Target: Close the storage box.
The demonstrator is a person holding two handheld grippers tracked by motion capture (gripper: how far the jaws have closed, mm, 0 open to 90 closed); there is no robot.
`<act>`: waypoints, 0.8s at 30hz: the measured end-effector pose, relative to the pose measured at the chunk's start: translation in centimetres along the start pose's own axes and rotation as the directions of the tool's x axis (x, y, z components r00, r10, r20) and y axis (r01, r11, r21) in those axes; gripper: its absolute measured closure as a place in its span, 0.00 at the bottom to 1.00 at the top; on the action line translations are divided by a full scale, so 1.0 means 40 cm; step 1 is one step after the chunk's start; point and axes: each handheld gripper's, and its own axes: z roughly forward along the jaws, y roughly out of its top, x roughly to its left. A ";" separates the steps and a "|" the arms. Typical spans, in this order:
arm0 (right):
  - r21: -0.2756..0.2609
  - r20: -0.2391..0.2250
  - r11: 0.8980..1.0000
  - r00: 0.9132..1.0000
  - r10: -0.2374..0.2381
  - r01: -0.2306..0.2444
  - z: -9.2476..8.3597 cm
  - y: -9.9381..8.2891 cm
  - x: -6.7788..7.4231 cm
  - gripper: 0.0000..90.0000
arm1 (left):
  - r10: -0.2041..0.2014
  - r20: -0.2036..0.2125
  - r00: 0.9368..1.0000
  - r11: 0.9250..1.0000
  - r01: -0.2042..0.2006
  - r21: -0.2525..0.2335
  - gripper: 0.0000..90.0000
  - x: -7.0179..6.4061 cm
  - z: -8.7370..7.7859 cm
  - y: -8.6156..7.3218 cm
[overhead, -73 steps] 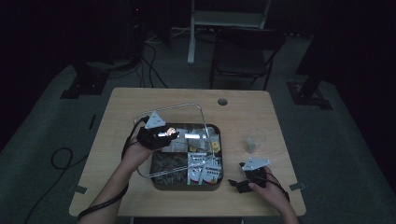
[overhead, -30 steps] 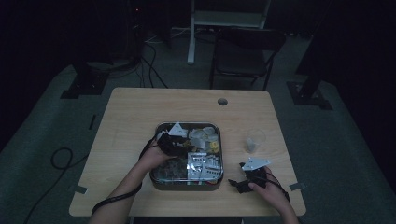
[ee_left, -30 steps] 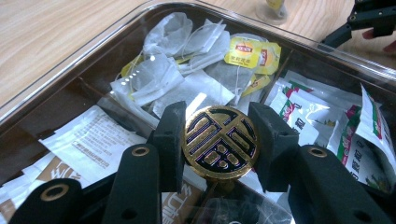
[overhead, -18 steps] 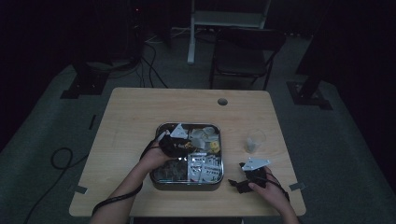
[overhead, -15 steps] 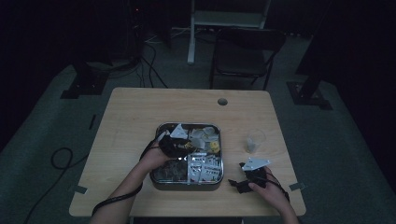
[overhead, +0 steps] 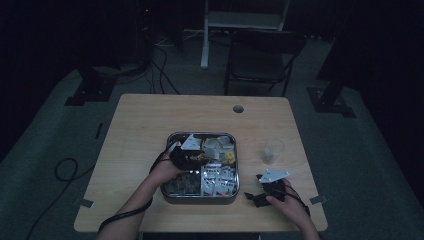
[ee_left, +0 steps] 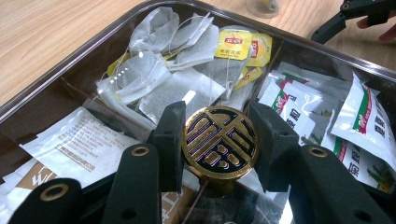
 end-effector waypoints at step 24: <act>0.000 0.000 1.000 1.000 -0.002 0.002 0.000 0.000 0.001 0.15 | -0.149 -0.008 0.989 0.988 0.148 -0.051 0.12 0.030 -0.046 -0.013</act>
